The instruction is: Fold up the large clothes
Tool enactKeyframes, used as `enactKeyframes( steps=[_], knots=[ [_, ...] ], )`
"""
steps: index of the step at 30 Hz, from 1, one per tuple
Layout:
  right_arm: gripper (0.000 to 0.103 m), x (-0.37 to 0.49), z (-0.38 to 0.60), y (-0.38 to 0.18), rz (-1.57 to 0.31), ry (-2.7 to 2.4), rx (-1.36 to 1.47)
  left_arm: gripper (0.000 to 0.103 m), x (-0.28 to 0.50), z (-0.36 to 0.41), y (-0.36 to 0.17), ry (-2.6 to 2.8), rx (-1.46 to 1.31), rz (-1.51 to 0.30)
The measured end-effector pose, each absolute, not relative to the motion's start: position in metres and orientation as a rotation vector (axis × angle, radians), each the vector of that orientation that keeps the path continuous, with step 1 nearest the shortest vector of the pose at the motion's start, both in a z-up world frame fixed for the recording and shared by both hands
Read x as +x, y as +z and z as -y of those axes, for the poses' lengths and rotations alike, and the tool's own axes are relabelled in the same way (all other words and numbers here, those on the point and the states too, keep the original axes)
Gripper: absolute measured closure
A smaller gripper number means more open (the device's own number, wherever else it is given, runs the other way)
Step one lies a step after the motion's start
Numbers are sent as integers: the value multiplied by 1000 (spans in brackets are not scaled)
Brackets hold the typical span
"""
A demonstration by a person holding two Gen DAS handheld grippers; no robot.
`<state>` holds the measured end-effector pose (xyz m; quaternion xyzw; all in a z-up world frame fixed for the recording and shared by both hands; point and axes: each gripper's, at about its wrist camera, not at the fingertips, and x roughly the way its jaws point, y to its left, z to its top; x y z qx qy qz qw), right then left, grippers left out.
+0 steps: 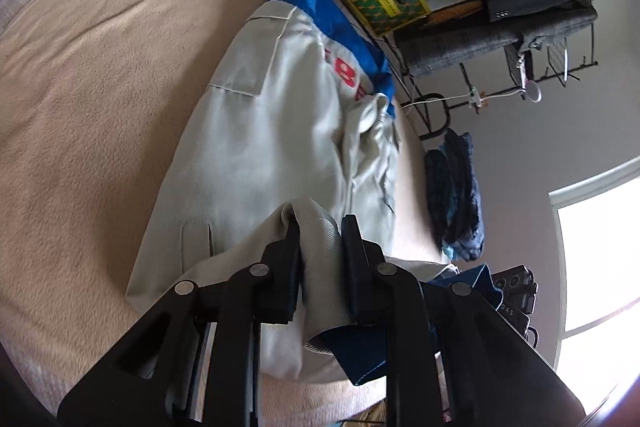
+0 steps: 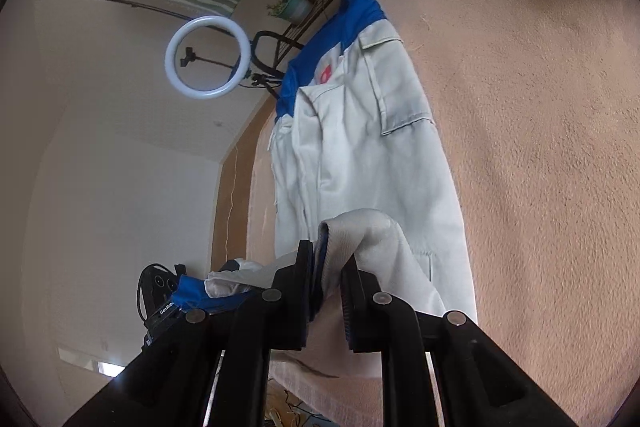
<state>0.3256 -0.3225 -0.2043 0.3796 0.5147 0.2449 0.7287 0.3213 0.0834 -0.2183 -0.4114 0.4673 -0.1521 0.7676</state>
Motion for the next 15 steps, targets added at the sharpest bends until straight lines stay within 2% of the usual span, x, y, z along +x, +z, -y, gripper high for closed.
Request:
enactKeyframes(
  steps=[8, 12, 13, 14, 15],
  knots=[
    [91, 354, 313, -229, -1185, 490, 818, 85, 344, -83, -250, -299, -885, -1056],
    [76, 359, 315, -225, -1166, 508, 817, 82, 348, -82, -253, -316, -877, -1069],
    [68, 358, 319, -222, -1153, 514, 814, 80, 350, -83, -253, -324, -887, -1077],
    [64, 358, 320, -220, -1145, 514, 814, 76, 351, -83, -252, -334, -902, -1080],
    [52, 359, 322, -218, -1137, 521, 817, 70, 352, -85, -250, -345, -921, -1079]
  ],
)
